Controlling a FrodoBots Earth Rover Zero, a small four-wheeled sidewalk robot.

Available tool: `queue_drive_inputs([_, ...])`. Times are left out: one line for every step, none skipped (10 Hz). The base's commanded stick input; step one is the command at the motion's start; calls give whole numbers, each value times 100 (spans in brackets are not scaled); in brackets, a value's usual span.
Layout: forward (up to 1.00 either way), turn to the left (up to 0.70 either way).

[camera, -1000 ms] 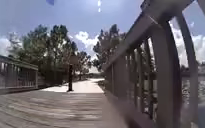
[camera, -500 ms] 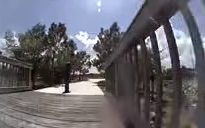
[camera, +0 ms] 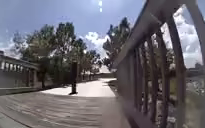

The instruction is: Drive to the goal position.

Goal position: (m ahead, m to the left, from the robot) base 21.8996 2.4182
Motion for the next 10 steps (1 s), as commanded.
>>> queue_drive_inputs([85, 0])
queue_drive_inputs([85, 0])
queue_drive_inputs([85, 0])
queue_drive_inputs([85, 0])
queue_drive_inputs([85, 0])
queue_drive_inputs([85, 0])
queue_drive_inputs([85, 0])
queue_drive_inputs([85, 0])
queue_drive_inputs([85, 0])
queue_drive_inputs([85, 0])
